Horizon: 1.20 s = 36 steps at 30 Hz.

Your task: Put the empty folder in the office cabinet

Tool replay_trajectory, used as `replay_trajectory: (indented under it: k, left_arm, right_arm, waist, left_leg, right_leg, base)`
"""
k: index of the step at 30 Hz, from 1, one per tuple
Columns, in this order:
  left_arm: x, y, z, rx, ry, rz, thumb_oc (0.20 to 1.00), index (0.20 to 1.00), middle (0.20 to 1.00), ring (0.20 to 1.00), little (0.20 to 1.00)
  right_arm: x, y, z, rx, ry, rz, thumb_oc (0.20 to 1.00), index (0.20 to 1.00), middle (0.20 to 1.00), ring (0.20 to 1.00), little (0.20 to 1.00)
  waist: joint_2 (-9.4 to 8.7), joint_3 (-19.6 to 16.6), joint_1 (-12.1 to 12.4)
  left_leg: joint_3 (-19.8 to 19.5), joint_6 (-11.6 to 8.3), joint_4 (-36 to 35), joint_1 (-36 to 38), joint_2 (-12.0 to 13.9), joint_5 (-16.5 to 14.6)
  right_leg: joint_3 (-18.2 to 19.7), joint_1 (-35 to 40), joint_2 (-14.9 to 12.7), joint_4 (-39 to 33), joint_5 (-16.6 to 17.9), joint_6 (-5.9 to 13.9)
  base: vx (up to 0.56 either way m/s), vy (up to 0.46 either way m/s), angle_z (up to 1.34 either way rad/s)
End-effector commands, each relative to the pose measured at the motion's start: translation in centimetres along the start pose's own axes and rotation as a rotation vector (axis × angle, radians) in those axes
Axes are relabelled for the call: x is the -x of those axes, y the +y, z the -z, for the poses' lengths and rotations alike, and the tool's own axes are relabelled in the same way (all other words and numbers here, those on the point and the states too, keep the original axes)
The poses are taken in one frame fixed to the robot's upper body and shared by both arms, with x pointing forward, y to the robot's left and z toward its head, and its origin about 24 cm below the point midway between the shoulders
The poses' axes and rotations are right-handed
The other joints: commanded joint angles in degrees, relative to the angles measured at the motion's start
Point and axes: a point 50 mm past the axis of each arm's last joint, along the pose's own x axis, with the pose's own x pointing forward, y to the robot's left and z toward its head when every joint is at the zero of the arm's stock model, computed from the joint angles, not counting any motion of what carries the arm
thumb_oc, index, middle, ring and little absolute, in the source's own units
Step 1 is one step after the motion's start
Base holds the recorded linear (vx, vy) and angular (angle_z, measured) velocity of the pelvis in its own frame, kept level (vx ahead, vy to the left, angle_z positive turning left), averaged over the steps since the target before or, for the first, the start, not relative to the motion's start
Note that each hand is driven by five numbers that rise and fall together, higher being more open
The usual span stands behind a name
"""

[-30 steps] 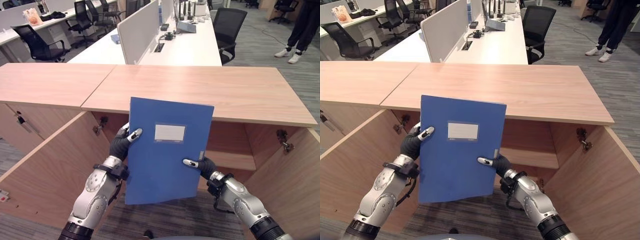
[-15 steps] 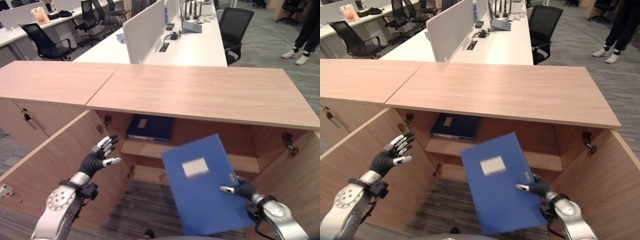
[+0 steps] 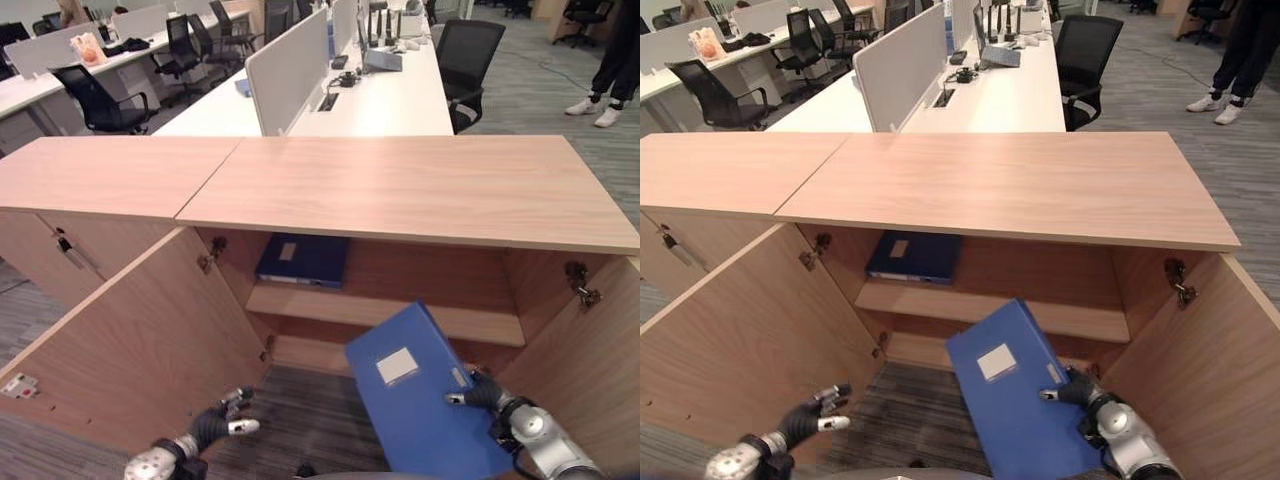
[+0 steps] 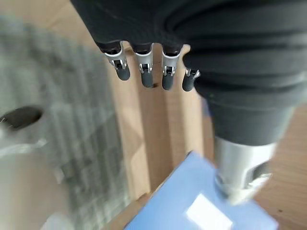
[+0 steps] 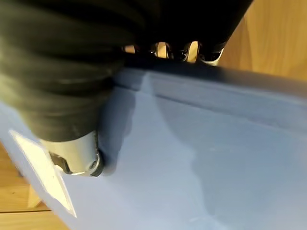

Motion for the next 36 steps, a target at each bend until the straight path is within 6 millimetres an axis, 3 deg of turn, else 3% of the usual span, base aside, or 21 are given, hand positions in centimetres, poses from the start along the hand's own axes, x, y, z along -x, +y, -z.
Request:
replay_trajectory:
  k: [1,2,5,9,10,11,18,20,25,27,36]
  left_arm:
    - [-1.8,1.8,-2.9,-0.114,-0.052,-0.102,1.000,1.000,1.000,1.000,1.000]
    - [-1.9,1.8,-2.9,-0.115,-0.055,-0.102,1.000,1.000,1.000,1.000,1.000]
    - [-2.9,0.5,-0.9,-0.057,0.030,-0.117,1.000,1.000,1.000,1.000,1.000]
    - [-3.5,-0.3,-0.2,-0.029,0.057,-0.111,1.000,1.000,1.000,1.000,1.000]
    - [-3.9,-0.9,0.2,-0.019,0.081,-0.106,1.000,1.000,1.000,1.000,1.000]
    - [-4.0,-0.9,0.1,-0.020,0.079,-0.107,1.000,1.000,1.000,1.000,1.000]
    - [-4.8,-1.2,-1.1,0.007,0.043,-0.121,1.000,1.000,1.000,1.000,1.000]
    - [-5.1,-1.3,-1.5,0.014,0.037,-0.126,1.000,1.000,1.000,1.000,1.000]
    - [-5.4,-1.3,-2.1,0.019,0.020,-0.128,1.000,1.000,1.000,1.000,1.000]
    - [-6.1,-2.0,-3.0,-0.018,0.004,-0.111,1.000,1.000,1.000,1.000,1.000]
    - [-6.0,-1.7,-2.7,-0.067,0.018,-0.117,1.000,1.000,1.000,1.000,1.000]
  right_arm:
    - [-1.5,-0.7,-3.6,-0.298,-0.136,0.098,0.200,0.200,0.200,0.200,0.200]
    - [-1.5,-0.8,-3.6,-0.299,-0.137,0.101,0.200,0.200,0.200,0.200,0.200]
    - [-2.7,-1.4,-5.8,-0.591,-0.194,0.175,0.200,0.200,0.200,0.200,0.200]
    - [-3.4,-2.7,-7.5,-0.754,-0.236,0.236,0.200,0.200,0.200,0.200,0.200]
    - [-4.0,-4.3,-9.7,-0.927,-0.294,0.297,0.200,0.200,0.200,0.200,0.200]
    - [-4.0,-4.3,-9.7,-0.928,-0.295,0.298,0.200,0.200,0.200,0.200,0.200]
    - [-4.3,-9.7,-13.7,-1.429,-0.425,0.434,0.200,0.200,0.200,0.200,0.200]
    - [-3.8,-12.4,-14.5,-1.651,-0.472,0.493,0.200,0.200,0.200,0.200,0.200]
    - [-3.3,-14.4,-15.0,-1.786,-0.502,0.541,0.200,0.200,0.200,0.200,0.200]
    - [-1.4,-19.1,-15.8,-2.044,-0.538,0.650,0.200,0.200,0.200,0.200,0.200]
    - [2.4,-24.5,-18.6,-2.129,-0.735,0.701,0.200,0.200,0.200,0.200,0.200]
  waist:
    - [-1.05,2.6,0.9]
    - [-1.04,2.7,0.9]
    - [-0.68,3.2,1.6]
    - [-0.17,4.1,2.3]
    - [0.47,5.4,2.9]
    - [0.47,5.4,2.9]
    - [3.07,8.0,4.3]
    - [4.33,8.5,4.6]
    - [5.14,8.8,5.0]
    - [7.86,9.3,5.8]
    - [9.69,9.7,7.0]
  left_leg:
    - [-0.7,-2.69,0.7,4.2,1.6,-7.3]
    - [-0.7,-2.69,0.7,4.2,1.6,-7.3]
    - [-1.0,-2.71,0.7,3.3,1.5,-7.0]
    - [-1.4,-2.79,0.7,2.2,1.3,-6.6]
    - [-1.7,-2.89,0.7,0.6,1.2,-6.0]
    - [-1.7,-2.89,0.7,0.5,1.2,-6.0]
    - [-2.3,-3.12,0.8,-4.3,0.5,-4.5]
    - [-2.4,-3.27,0.7,-5.5,0.2,-4.2]
    - [-2.3,-3.36,0.7,-6.5,-0.1,-4.0]
    - [-2.3,-3.55,0.7,-8.6,-0.8,-3.7]
    - [-2.3,-3.53,0.9,-10.9,-1.4,-4.1]
  right_leg:
    - [0.7,-3.0,-2.4,0.7,-1.8,2.41]
    - [0.7,-3.0,-2.4,0.7,-1.8,2.41]
    - [0.5,-3.7,-2.4,0.9,-1.8,2.38]
    - [0.1,-4.6,-2.5,1.0,-1.7,2.33]
    - [0.0,-6.2,-2.6,1.5,-1.6,2.29]
    - [0.0,-6.3,-2.6,1.5,-1.6,2.28]
    - [0.2,-11.7,-3.2,3.2,-1.3,2.24]
    - [0.3,-13.2,-3.7,3.4,-1.1,2.37]
    - [0.6,-14.4,-4.1,3.7,-1.1,2.48]
    - [0.8,-17.3,-5.2,4.5,-1.0,2.99]
    - [1.3,-21.0,-6.6,7.2,-2.0,3.56]
  base:
    - [0.00,0.000,0.00]
    - [0.00,0.000,0.00]
    - [-0.01,-0.010,0.04]
    - [-0.03,-0.004,0.03]
    - [-0.07,-0.004,0.09]
    - [-0.11,-0.001,0.11]
    - [-0.07,0.020,0.10]
    - [-0.04,0.041,0.05]
    - [-0.01,0.020,0.01]
    - [-0.01,0.113,-0.01]
    - [0.03,0.032,-0.01]
